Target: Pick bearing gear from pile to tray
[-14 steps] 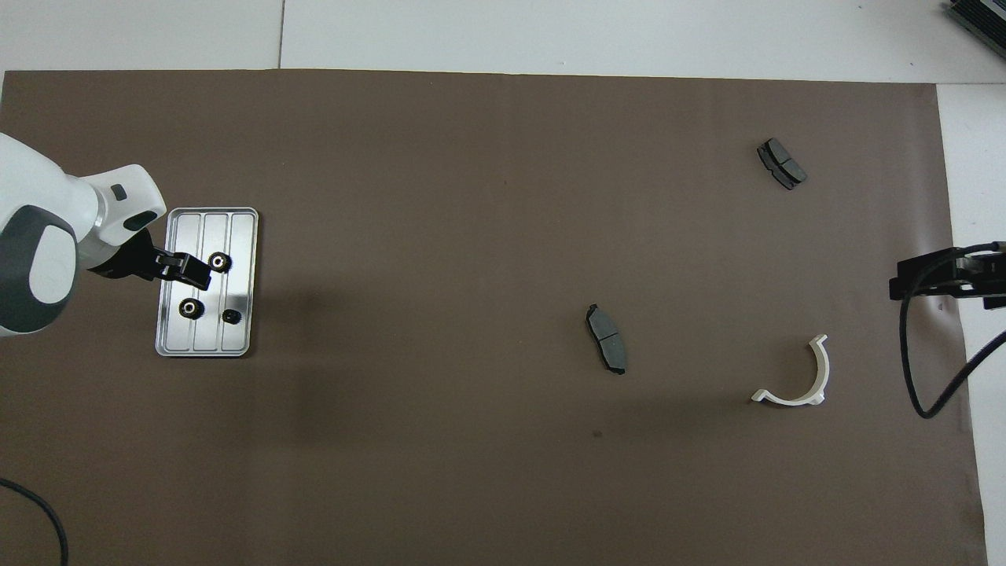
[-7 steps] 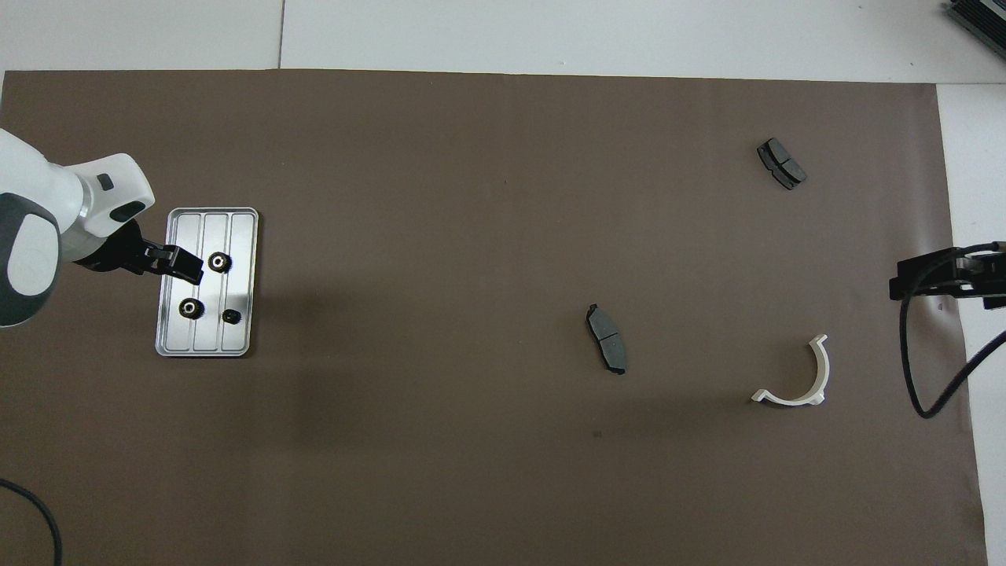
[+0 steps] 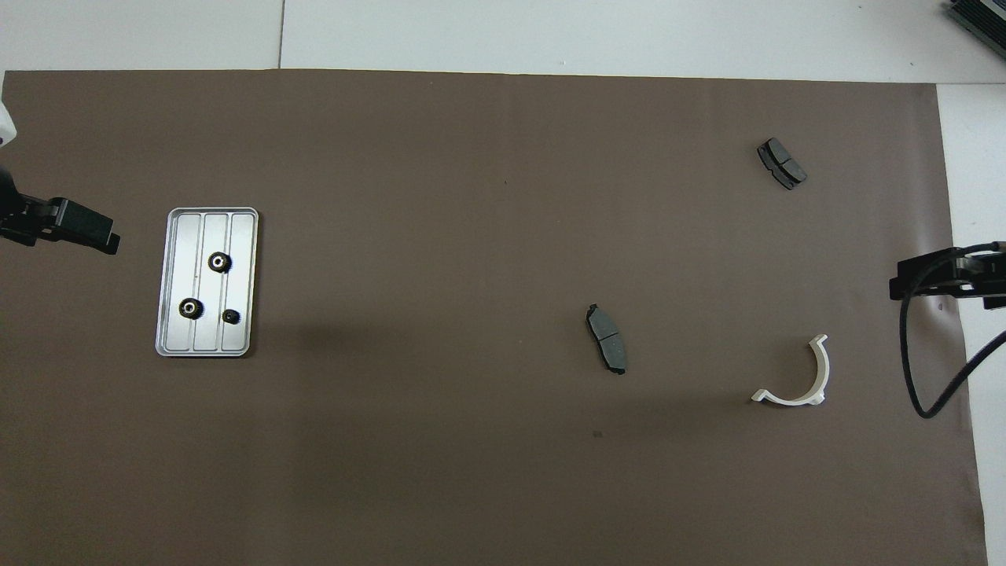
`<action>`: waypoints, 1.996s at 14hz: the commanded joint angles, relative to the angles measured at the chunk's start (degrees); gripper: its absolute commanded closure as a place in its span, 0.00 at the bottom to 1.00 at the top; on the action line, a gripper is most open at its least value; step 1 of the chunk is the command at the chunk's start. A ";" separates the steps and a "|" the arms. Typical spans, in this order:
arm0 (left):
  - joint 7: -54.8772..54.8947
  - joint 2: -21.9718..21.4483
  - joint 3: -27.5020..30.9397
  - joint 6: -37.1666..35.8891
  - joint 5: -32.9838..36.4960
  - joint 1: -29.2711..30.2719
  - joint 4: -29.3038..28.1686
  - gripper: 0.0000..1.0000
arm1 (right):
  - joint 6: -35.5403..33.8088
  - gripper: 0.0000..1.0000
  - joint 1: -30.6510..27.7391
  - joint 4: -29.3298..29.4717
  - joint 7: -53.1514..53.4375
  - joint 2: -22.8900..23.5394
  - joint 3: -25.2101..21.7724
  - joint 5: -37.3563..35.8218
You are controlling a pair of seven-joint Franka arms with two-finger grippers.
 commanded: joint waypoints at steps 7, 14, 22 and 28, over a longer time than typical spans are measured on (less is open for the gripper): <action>-0.86 -7.09 0.11 -0.60 -0.98 -0.24 -1.94 0.00 | -0.90 0.00 -0.13 0.48 -1.50 -0.15 -0.01 0.15; -4.29 -4.89 -0.33 8.01 -0.98 -1.47 -5.11 0.00 | -0.90 0.00 -0.13 0.48 -1.50 -0.15 -0.01 0.15; -4.55 -6.38 -0.51 11.36 -1.07 -2.26 -10.65 0.00 | -0.90 0.00 -0.13 0.48 -1.50 -0.15 -0.01 0.15; -4.64 -6.47 -0.33 10.04 -1.07 -2.26 -10.65 0.00 | -0.90 0.00 -0.13 0.48 -1.50 -0.15 -0.01 0.15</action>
